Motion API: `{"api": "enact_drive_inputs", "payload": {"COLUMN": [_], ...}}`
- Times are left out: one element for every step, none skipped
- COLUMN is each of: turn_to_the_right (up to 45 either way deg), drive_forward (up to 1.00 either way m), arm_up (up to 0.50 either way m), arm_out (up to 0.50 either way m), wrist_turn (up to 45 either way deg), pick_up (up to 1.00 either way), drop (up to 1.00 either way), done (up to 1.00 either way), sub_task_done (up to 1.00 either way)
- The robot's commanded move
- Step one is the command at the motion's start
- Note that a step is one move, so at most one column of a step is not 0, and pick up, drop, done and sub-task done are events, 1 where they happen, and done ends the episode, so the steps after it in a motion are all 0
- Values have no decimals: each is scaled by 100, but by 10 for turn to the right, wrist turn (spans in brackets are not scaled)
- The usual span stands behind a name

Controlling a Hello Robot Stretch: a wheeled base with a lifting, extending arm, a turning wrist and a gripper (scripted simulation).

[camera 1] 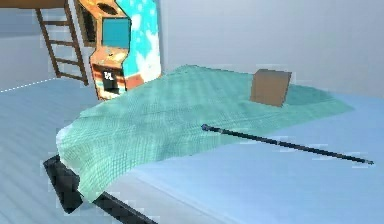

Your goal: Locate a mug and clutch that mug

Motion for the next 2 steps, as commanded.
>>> {"api": "enact_drive_inputs", "payload": {"turn_to_the_right": [-450, -240], "drive_forward": [0, 0], "arm_up": [0, 0], "arm_out": [0, 0], "wrist_turn": [0, 0], "pick_up": [0, 0], "drop": [0, 0], "done": [0, 0], "sub_task_done": [0, 0]}}
